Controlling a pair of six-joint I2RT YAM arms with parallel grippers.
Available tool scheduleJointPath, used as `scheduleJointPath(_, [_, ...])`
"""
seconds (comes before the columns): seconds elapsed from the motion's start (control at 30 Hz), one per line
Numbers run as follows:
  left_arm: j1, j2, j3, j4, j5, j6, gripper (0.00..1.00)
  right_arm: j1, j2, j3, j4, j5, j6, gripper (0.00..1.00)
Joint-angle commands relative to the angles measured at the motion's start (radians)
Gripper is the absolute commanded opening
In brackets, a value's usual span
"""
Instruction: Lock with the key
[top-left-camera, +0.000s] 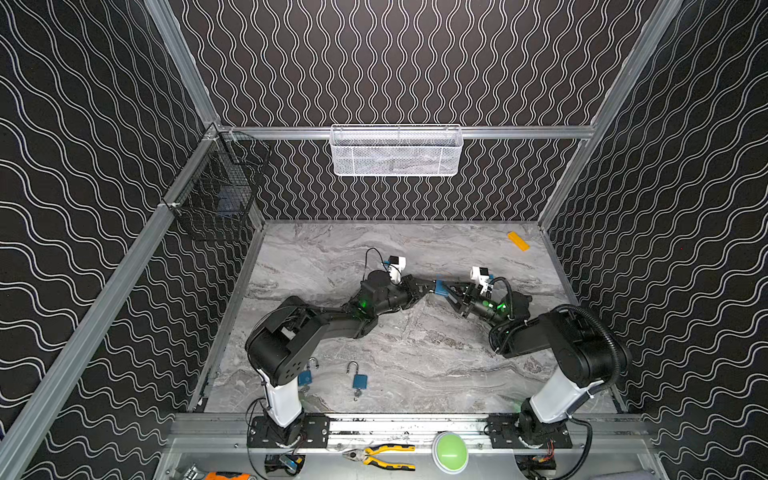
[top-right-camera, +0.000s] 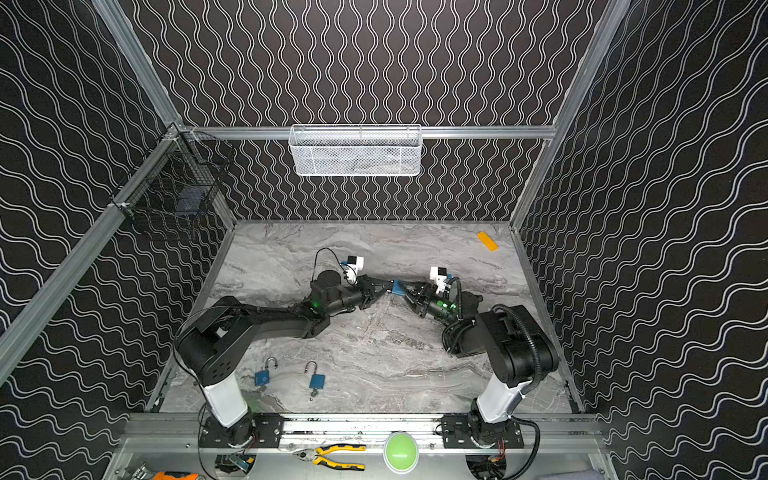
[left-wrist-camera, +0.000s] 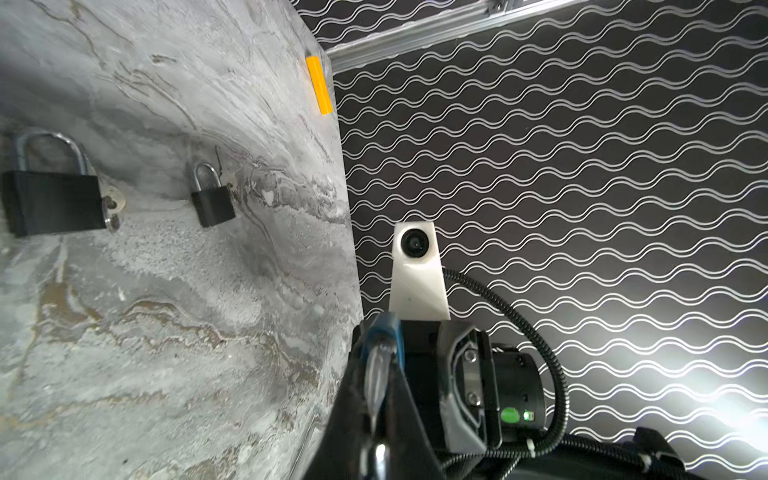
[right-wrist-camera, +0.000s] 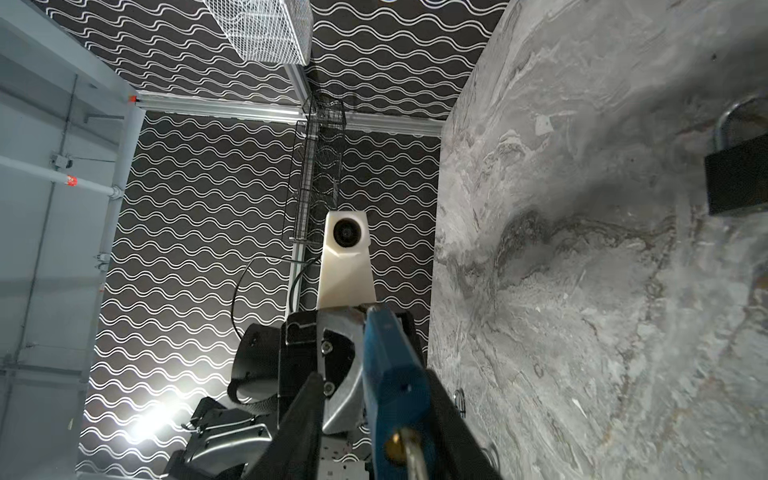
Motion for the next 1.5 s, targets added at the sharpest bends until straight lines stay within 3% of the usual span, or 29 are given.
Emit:
scheduleJointPath(0.0, [0.003,-0.009,-0.002,-0.034,0.027,0.027,0.0,-0.008,-0.005,-0.011,0.205,-0.046,0.015,0.38])
scheduleJointPath(0.57, [0.022,-0.02,-0.024,-0.02,0.026,0.021,0.0,-0.049,-0.01,-0.069,0.205,-0.031,-0.005,0.32])
scheduleJointPath(0.73, [0.023,-0.022,-0.028,-0.014,0.029,0.018,0.0,-0.051,-0.003,-0.068,0.205,-0.025,-0.003,0.24])
scheduleJointPath(1.03, [0.023,-0.018,-0.017,-0.025,0.044,0.021,0.0,-0.051,0.02,-0.064,0.209,-0.024,0.0,0.0])
scheduleJointPath(1.47, [0.104,-0.044,-0.002,-0.092,0.13,0.043,0.0,-0.058,0.01,-0.111,0.174,0.013,-0.061,0.0])
